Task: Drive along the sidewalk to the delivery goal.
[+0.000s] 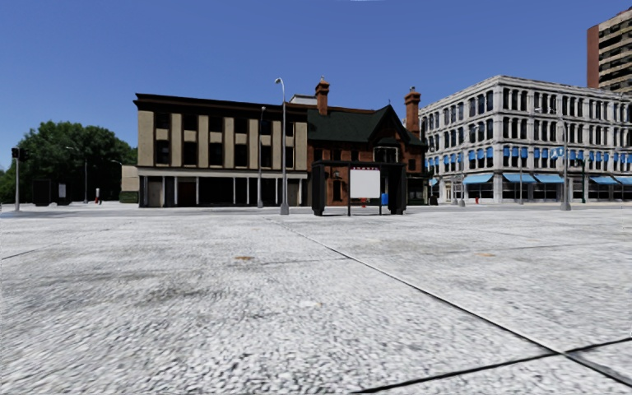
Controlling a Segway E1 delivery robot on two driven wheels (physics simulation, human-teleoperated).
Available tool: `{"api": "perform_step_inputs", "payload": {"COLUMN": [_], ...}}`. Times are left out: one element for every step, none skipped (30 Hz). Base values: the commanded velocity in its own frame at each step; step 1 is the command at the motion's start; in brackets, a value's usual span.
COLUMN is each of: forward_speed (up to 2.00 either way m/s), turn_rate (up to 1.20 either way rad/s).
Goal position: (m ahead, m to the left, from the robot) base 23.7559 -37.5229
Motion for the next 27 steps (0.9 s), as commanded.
{"api": "perform_step_inputs", "payload": {"forward_speed": [2.0, 2.0, 2.0, 2.0, 2.0, 2.0, 2.0, 2.0, 2.0, 2.0, 2.0, 2.0, 2.0, 2.0, 2.0, 2.0, 2.0, 2.0, 2.0, 2.0, 2.0, 2.0, 2.0, 2.0, 2.0, 2.0, 2.0], "turn_rate": [-0.63, -0.63, -0.63, -0.63, -0.63, -0.63, -0.63, -0.63, -0.63, -0.63, -0.63, -0.63, -0.63, -0.63, -0.63, -0.63, -0.63, -0.63, -0.63, -0.62, -0.41, -0.41, -0.23, -0.14, -0.12, -0.12, -0.12]}}
